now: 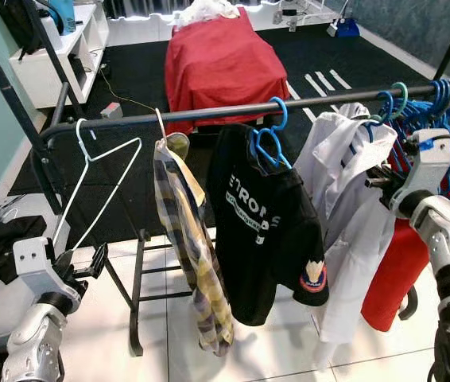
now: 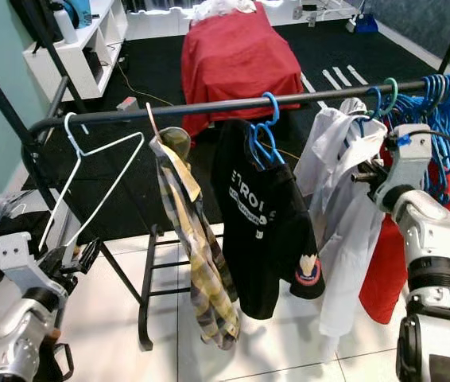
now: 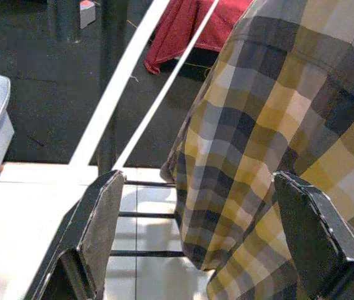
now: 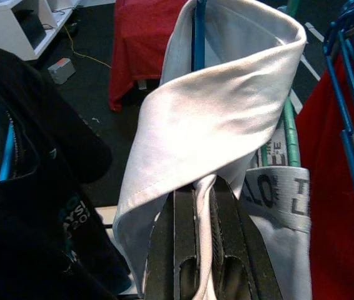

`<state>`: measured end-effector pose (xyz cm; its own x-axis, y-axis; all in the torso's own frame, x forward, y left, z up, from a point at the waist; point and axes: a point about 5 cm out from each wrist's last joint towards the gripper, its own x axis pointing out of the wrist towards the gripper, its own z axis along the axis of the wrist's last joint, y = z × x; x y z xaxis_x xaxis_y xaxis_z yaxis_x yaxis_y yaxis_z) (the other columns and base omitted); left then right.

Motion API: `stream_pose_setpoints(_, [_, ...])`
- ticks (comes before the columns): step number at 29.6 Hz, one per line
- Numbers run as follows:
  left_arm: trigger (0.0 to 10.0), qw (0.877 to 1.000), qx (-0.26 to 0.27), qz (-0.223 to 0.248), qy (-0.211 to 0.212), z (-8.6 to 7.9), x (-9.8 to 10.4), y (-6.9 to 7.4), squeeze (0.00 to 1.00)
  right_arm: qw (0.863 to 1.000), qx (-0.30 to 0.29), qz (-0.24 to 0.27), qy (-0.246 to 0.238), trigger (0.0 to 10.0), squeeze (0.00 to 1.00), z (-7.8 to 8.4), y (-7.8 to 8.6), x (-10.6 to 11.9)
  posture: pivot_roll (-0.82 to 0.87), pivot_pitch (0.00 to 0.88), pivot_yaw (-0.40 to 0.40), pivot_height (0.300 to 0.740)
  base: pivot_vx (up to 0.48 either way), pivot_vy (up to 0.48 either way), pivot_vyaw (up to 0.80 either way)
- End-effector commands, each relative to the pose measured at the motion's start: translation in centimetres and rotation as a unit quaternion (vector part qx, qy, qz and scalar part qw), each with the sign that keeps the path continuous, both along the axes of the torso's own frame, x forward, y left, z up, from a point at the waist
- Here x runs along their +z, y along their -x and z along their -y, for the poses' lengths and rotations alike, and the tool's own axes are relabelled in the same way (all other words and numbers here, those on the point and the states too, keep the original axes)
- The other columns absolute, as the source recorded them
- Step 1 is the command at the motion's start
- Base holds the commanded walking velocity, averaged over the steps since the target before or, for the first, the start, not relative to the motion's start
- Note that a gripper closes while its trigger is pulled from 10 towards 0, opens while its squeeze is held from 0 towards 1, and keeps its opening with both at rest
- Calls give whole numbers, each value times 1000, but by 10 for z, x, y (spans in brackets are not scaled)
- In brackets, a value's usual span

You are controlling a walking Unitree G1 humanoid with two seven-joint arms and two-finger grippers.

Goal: Hang hanger

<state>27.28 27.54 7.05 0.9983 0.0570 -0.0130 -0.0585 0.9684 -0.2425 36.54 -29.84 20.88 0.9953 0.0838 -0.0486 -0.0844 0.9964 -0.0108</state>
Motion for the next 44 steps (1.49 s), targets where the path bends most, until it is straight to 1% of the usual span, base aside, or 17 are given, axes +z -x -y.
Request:
stream_pose_setpoints(1, [10000, 1000, 8, -8, -9, -11, 0, 7, 0, 1000, 15, 7, 7, 10000, 0, -7, -4, 2, 17, 153, 104, 740, 0, 0, 0])
stream_pose_setpoints(10, [10000, 1000, 7, -2, -23, -26, 11, 8, 0, 997, 52, 51, 0, 10000, 0, -16, -10, 21, 49, 169, 122, 740, 0, 0, 0])
stream_pose_setpoints(13, [10000, 1000, 8, -4, -29, -29, 12, 11, 0, 994, 73, 85, 10, 10000, 0, -17, -12, 42, 58, 181, 126, 740, 0, 0, 0])
stream_pose_setpoints(15, [10000, 1000, 8, -4, -29, -29, 12, 11, 0, 994, 73, 85, 10, 10000, 0, -17, -12, 42, 58, 181, 126, 740, 0, 0, 0])
stream_pose_setpoints(16, [10000, 999, 8, -3, -31, -31, 13, 12, 0, 992, 81, 100, 14, 10000, 0, -17, -13, 52, 62, 186, 127, 740, 0, 0, 0])
stream_pose_setpoints(19, [10000, 999, 8, -2, -33, -32, 14, 13, 0, 989, 90, 112, 17, 10000, 0, -19, -14, 61, 65, 190, 125, 740, 0, 0, 0])
stream_pose_setpoints(24, [10000, 999, 9, -1, -34, -33, 15, 14, 0, 987, 111, 116, 30, 10000, 0, -23, -13, 65, 65, 194, 124, 740, 0, 0, 0])
stream_pose_setpoints(25, [10000, 999, 10, -1, -35, -34, 15, 15, 0, 982, 141, 107, 58, 10000, 0, -28, -12, 64, 64, 194, 121, 740, 0, 0, 0])
stream_pose_setpoints(26, [10000, 999, 10, -1, -35, -34, 15, 15, 0, 982, 141, 107, 58, 10000, 0, -28, -12, 64, 64, 194, 121, 740, 0, 0, 0])
stream_pose_setpoints(27, [10000, 999, 11, -1, -35, -34, 15, 15, 0, 971, 201, 83, 103, 10000, 0, -34, -4, 57, 48, 196, 117, 740, 0, 0, 0])
stream_pose_setpoints(28, [10000, 999, 11, -1, -35, -34, 15, 15, 0, 971, 201, 83, 103, 10000, 0, -34, -4, 57, 48, 196, 117, 740, 0, 0, 0])
stream_pose_setpoints(29, [10000, 999, 12, -2, -34, -33, 14, 15, 0, 959, 243, 60, 134, 10000, 0, -38, 5, 51, 37, 196, 112, 740, 0, 0, 0])
stream_pose_setpoints(31, [10000, 999, 12, -2, -34, -33, 14, 15, 0, 959, 243, 60, 134, 10000, 0, -38, 5, 51, 37, 196, 112, 740, 0, 0, 0])
stream_pose_setpoints(32, [10000, 999, 12, -3, -32, -33, 14, 15, 0, 950, 270, 43, 153, 10000, 0, -39, 13, 47, 29, 194, 111, 740, 0, 0, 0])
stream_pose_setpoints(36, [10000, 999, 12, -4, -30, -31, 12, 15, 0, 946, 279, 30, 163, 10000, 0, -38, 20, 43, 15, 190, 104, 740, 0, 0, 0])
stream_pose_setpoints(38, [10000, 1000, 8, -6, -24, -24, 8, 14, 0, 940, 291, 3, 175, 10000, 0, -36, 38, 28, -2, 186, 100, 740, 0, 0, 0])
stream_pose_setpoints(44, [10000, 1000, 6, -6, -21, -19, 6, 13, 0, 938, 303, 11, 170, 10000, 0, -37, 50, 28, -14, 182, 97, 740, 0, 0, 0])
